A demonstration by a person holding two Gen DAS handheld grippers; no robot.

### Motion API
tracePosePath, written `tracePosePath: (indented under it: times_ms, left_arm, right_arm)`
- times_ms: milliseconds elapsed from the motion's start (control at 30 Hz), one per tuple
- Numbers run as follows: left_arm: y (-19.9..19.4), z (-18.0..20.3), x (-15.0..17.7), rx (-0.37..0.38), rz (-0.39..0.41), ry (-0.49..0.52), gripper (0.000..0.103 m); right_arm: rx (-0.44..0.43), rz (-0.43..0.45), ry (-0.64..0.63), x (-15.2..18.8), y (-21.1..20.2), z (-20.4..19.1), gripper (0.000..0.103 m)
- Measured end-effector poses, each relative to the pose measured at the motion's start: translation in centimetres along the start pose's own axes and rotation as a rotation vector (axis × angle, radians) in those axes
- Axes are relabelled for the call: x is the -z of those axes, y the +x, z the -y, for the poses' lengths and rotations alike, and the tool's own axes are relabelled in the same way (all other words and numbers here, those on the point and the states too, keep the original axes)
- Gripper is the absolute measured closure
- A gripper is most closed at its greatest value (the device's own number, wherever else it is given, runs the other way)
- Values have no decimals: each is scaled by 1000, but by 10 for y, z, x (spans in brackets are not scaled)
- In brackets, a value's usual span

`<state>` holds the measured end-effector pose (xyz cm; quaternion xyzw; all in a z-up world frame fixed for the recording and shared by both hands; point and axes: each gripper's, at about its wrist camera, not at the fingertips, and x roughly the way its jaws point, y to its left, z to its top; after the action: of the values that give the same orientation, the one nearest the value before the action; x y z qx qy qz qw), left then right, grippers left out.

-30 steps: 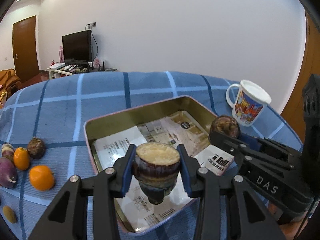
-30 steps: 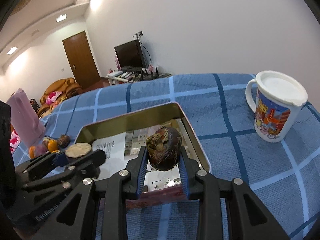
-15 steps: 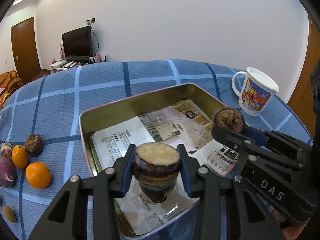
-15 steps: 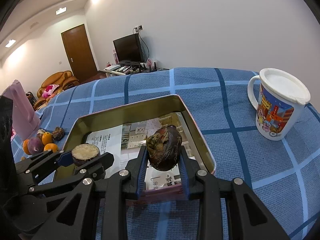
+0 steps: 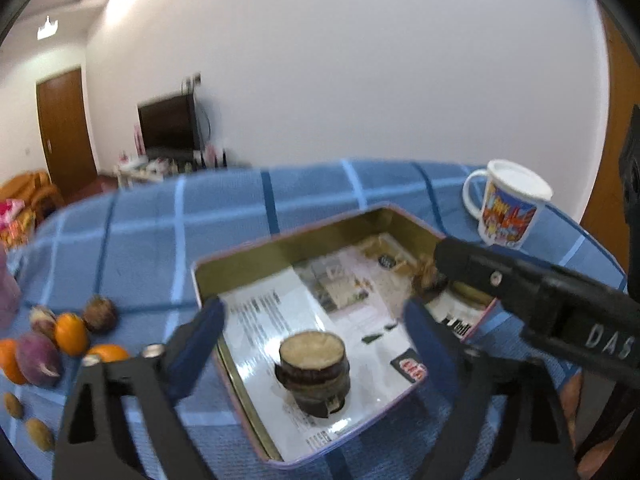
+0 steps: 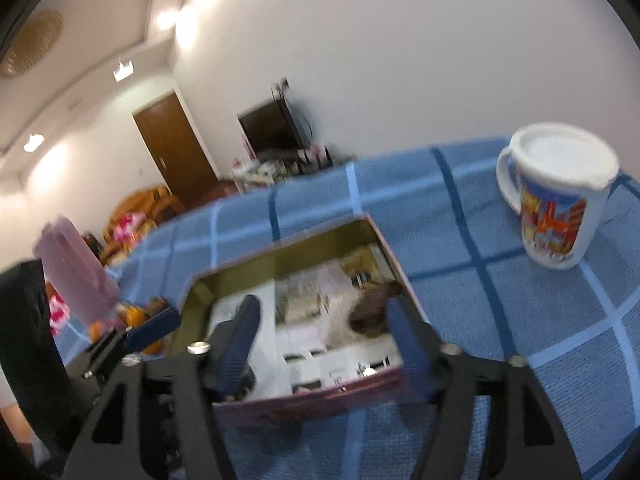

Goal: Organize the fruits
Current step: 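Withdraw both tools from the tin back toward the remaining fruits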

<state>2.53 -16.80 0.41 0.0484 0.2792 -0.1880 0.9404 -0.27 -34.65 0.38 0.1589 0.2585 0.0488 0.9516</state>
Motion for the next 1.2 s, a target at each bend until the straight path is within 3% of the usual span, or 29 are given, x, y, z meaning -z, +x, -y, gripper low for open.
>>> tracePosePath:
  times_ms: [133,267,500,800,1200]
  left_arm:
    - [-16,-1,-4,-37,85,19,0]
    - [-21,-10,-4,-95,113,10,0]
    - [-26,-21,3,-154,116,-2,0]
    - [-38,-31,14,-231,134,17,0]
    - [-52,-47,24,-221,131,-7,0]
  right_arm:
    - [65,88,-16,-2,-12,-3,24]
    - [168,169,-14,-1,-17,-2,24]
    - [229,256,-4,2,-26,3,24]
    - [314,268,-88,9,-30,-14,24]
    - [322,260,-89,22,-36,-32,24]
